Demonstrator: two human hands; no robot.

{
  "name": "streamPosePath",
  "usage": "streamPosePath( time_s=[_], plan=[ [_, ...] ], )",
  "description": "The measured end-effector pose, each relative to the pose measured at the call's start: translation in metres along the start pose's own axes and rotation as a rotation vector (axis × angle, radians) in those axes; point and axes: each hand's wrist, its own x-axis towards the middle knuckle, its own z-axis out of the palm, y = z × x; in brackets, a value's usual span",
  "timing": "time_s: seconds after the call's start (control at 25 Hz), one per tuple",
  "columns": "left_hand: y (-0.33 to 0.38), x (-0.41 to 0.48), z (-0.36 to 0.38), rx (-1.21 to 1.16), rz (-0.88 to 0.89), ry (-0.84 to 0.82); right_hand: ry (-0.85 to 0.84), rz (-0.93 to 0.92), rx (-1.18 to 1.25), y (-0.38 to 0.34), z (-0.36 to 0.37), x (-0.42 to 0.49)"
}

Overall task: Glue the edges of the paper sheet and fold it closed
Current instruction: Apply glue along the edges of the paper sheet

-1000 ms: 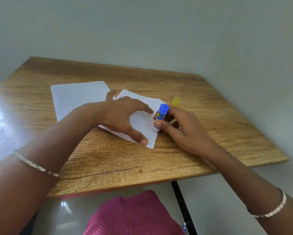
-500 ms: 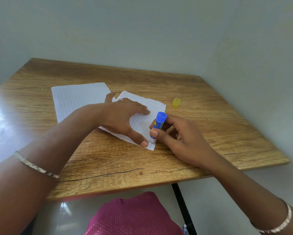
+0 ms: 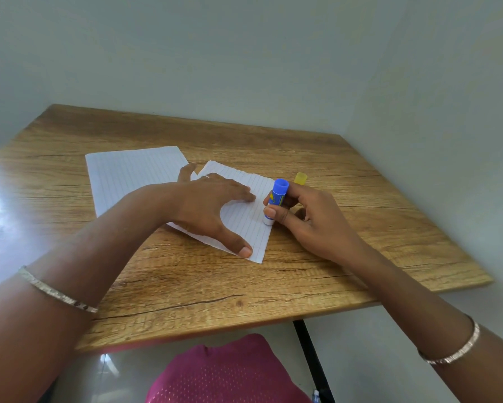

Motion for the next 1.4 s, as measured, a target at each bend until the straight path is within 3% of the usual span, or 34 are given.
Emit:
streamPosePath(
  time_s=[1.4],
  plan=[
    [0.004, -0.003, -0.002, 0.002, 0.002, -0.024, 0.128, 0.178, -0.102, 0.027, 0.006, 0.048]
  ],
)
